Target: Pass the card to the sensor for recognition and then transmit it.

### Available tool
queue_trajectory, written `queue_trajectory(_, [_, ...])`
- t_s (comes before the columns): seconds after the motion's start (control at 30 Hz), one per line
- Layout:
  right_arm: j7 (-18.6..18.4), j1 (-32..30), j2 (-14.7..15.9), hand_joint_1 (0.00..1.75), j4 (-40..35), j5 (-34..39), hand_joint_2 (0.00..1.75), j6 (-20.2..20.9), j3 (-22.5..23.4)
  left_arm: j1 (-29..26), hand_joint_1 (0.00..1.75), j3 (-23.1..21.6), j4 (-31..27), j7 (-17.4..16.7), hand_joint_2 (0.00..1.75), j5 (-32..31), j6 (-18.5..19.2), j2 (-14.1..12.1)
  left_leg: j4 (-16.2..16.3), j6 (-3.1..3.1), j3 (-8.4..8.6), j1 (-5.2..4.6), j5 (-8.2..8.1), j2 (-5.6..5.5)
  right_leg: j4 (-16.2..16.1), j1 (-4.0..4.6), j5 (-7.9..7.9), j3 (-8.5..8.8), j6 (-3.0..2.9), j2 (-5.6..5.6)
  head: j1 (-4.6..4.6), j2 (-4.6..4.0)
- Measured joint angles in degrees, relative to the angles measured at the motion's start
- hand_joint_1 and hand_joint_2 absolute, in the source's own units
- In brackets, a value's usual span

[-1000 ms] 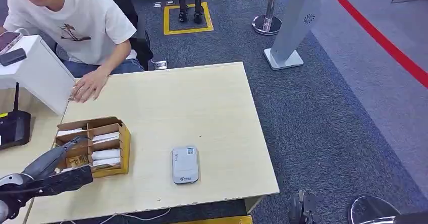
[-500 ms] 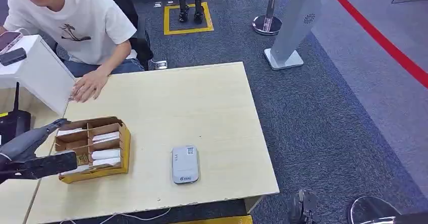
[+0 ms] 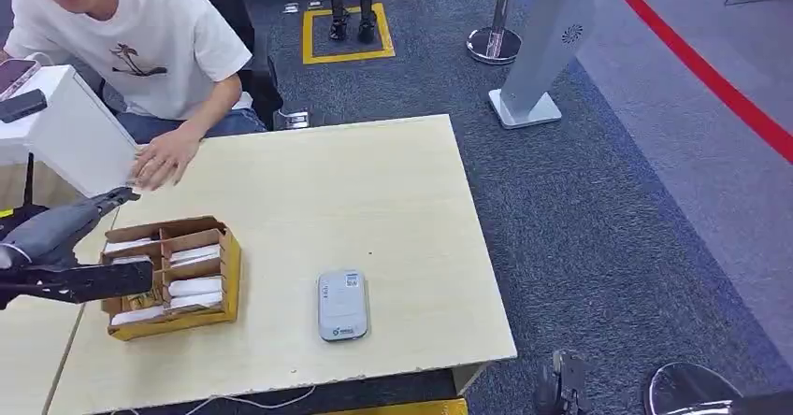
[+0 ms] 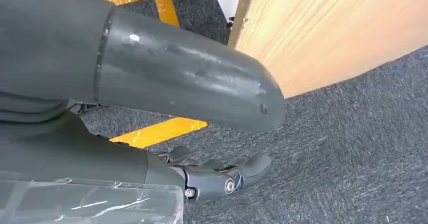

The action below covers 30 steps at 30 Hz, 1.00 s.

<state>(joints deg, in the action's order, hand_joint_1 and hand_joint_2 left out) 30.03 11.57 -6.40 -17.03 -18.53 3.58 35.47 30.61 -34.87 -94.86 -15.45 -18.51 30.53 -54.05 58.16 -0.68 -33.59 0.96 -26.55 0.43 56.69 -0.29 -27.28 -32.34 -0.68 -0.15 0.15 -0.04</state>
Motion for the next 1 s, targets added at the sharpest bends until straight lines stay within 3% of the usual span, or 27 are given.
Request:
queue_trajectory(0.27, [-0.1,0.0,0.0,0.0,0.0,0.3,0.0,-0.2,-0.3,2.9,0.0,-3.8,2.1,0.6,1.75,1.7,-0.4,1.1,0.0,0.0,0.0,0.0,0.0,0.02,0.0,0.0,0.01,0.0,0.0,0.03,0.0,0.0])
queue_trajectory(1.0, [-0.1,0.0,0.0,0.0,0.0,0.9,0.0,-0.2,-0.3,10.2,0.0,-8.7,5.1,0.7,1.75,1.6,0.6,3.3,0.0,0.0,0.0,0.0,0.0,0.02,0.0,0.0,0.01,-0.01,0.0,0.05,0.0,0.0])
